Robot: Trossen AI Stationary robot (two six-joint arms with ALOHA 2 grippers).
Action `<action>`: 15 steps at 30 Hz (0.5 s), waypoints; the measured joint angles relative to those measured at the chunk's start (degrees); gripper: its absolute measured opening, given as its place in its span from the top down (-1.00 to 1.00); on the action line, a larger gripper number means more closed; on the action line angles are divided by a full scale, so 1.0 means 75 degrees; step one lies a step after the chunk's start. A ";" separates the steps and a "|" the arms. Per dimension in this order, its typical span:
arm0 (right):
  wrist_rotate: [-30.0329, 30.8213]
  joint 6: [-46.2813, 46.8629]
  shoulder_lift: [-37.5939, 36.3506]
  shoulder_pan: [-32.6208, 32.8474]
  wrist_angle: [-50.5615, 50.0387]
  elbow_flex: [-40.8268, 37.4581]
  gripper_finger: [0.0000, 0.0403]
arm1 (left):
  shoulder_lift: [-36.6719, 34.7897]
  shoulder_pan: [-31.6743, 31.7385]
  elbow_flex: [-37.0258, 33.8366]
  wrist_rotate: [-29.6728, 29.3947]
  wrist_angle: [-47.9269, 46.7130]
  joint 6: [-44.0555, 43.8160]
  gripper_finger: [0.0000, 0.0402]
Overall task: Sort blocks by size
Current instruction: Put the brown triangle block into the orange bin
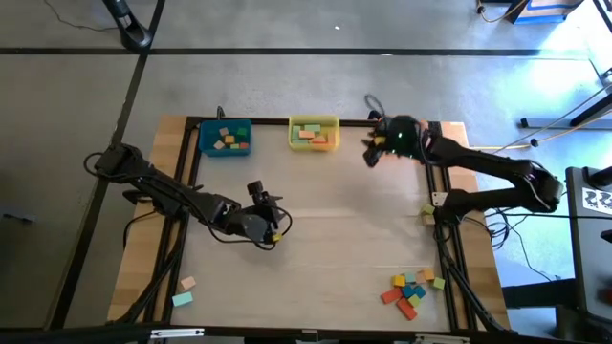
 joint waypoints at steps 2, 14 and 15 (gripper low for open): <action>-0.0031 0.0125 0.0046 0.0529 0.0023 0.0000 0.11 | 0.0000 0.0098 0.0003 0.0307 0.0358 0.0389 -0.03; 0.0333 -0.0126 0.0361 0.3242 0.0874 0.0000 -0.59 | -0.0017 0.0099 0.1758 0.2840 -0.3916 -0.2116 -0.03; 0.0457 -0.0108 0.0405 0.3397 0.0853 0.0000 -0.62 | -0.0017 -0.0009 0.1813 0.3084 -0.4434 -0.2636 -0.03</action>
